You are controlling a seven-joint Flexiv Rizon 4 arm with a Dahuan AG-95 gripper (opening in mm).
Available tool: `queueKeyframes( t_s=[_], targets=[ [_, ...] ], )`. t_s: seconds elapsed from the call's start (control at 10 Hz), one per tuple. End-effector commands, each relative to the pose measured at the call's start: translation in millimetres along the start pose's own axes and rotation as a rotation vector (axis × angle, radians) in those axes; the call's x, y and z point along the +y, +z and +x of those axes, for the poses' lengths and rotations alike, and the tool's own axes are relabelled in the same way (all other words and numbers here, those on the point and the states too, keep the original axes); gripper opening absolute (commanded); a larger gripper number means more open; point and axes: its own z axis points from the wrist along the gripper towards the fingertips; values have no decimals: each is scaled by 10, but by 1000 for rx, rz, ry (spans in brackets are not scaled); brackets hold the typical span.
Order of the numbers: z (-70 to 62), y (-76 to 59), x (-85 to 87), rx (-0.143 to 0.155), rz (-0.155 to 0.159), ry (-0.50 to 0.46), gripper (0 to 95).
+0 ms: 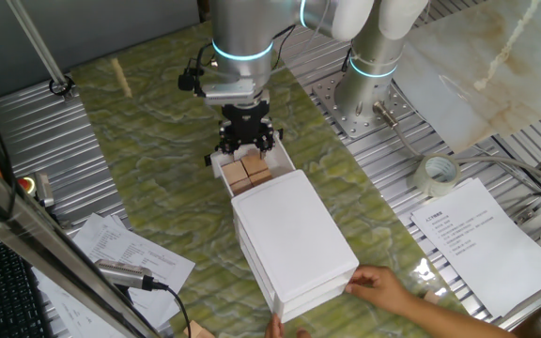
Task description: Take something out of a drawer
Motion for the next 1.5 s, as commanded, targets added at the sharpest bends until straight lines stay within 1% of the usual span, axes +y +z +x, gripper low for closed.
queueKeyframes(
  t_s=[0.1,0.4,0.5,0.6,0.9,1.0,1.1,1.3,1.4,1.5],
  targets=[
    [12,36,-8,7,4,13,190],
    [65,60,31,4,4,19,190],
    [61,50,41,1,3,39,0],
    [39,21,64,0,-1,60,0],
    [-142,-157,136,12,-7,95,0],
    [-248,-247,161,9,-8,113,0],
    [-359,-318,179,-6,-19,134,0],
    [-550,-435,237,-16,-40,177,0],
    [-638,-480,286,-16,-41,199,0],
    [-696,-490,328,-8,-37,212,0]
  ],
)
